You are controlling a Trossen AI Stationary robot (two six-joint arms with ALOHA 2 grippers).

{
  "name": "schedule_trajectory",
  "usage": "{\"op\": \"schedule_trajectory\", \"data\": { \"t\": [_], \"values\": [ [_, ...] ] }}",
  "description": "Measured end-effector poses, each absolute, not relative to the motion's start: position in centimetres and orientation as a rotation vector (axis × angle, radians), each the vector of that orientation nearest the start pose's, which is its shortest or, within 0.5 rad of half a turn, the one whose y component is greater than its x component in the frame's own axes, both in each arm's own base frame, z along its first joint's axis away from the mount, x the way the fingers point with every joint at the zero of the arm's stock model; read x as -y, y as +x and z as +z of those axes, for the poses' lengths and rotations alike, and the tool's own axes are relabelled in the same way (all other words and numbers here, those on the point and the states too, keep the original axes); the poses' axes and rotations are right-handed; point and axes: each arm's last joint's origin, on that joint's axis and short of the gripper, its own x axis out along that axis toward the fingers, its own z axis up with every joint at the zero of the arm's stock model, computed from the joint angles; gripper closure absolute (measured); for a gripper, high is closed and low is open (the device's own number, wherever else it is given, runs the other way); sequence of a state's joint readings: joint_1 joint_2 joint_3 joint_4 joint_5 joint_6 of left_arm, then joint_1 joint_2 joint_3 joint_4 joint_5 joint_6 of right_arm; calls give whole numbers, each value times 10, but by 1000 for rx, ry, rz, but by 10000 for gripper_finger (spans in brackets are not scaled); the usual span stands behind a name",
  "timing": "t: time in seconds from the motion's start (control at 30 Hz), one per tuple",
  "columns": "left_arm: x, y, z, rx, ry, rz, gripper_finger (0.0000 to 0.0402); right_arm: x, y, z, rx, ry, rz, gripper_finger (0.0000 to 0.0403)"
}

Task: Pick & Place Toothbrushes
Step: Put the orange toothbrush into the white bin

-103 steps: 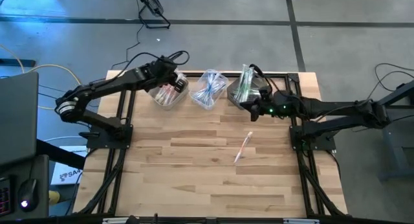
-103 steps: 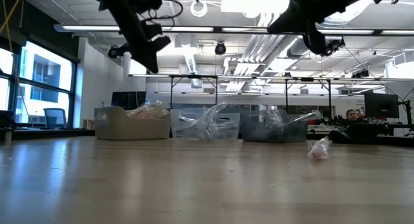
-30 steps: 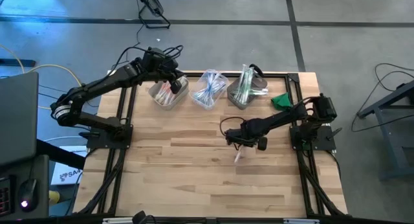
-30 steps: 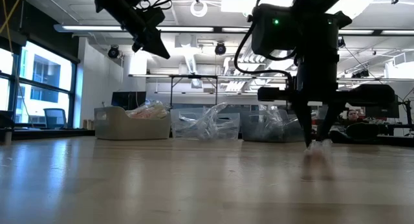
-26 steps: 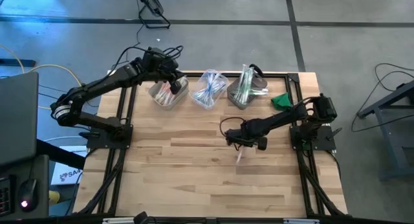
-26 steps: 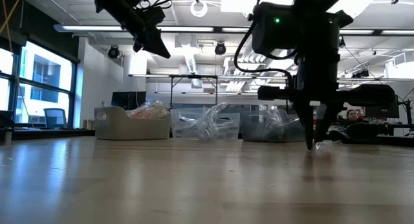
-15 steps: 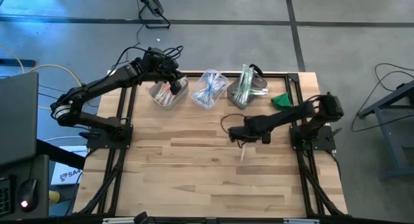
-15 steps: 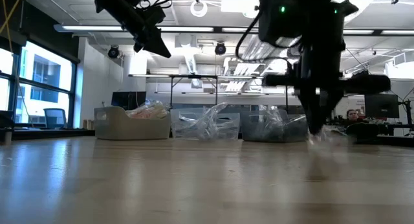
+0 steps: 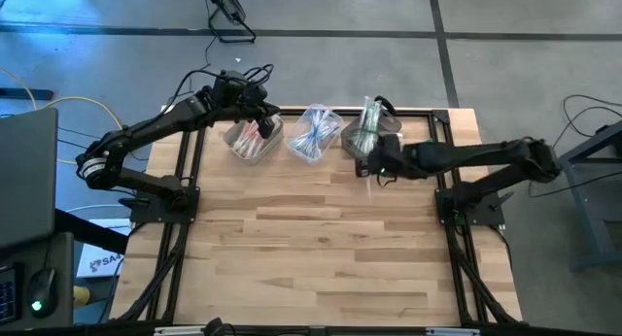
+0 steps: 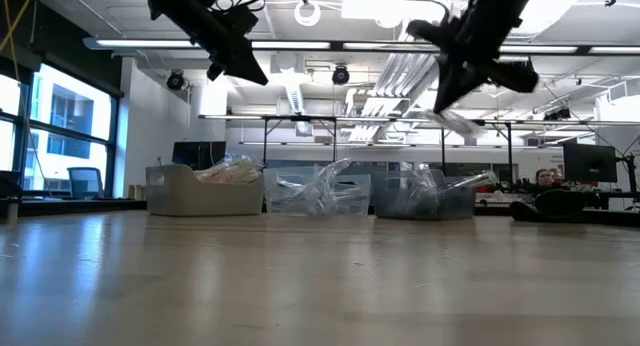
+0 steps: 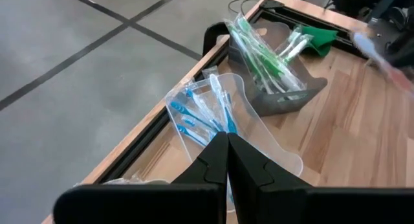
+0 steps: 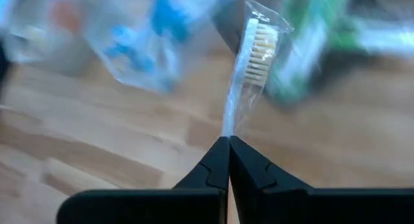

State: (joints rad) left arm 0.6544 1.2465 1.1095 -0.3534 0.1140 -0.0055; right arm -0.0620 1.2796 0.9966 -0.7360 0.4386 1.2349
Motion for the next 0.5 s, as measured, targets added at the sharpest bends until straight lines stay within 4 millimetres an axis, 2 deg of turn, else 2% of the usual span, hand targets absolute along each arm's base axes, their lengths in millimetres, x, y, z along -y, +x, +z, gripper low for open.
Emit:
{"op": "schedule_trajectory", "data": {
  "t": [0.17,0.37,0.5],
  "values": [
    [-163,218,334,-458,-195,530,401,47,250,286,-452,781,-861,400],
    [-163,218,334,-455,-196,522,401,74,262,307,-312,641,-624,400],
    [-161,222,340,-384,-194,387,401,91,264,317,-234,562,-510,400]
  ]
}}
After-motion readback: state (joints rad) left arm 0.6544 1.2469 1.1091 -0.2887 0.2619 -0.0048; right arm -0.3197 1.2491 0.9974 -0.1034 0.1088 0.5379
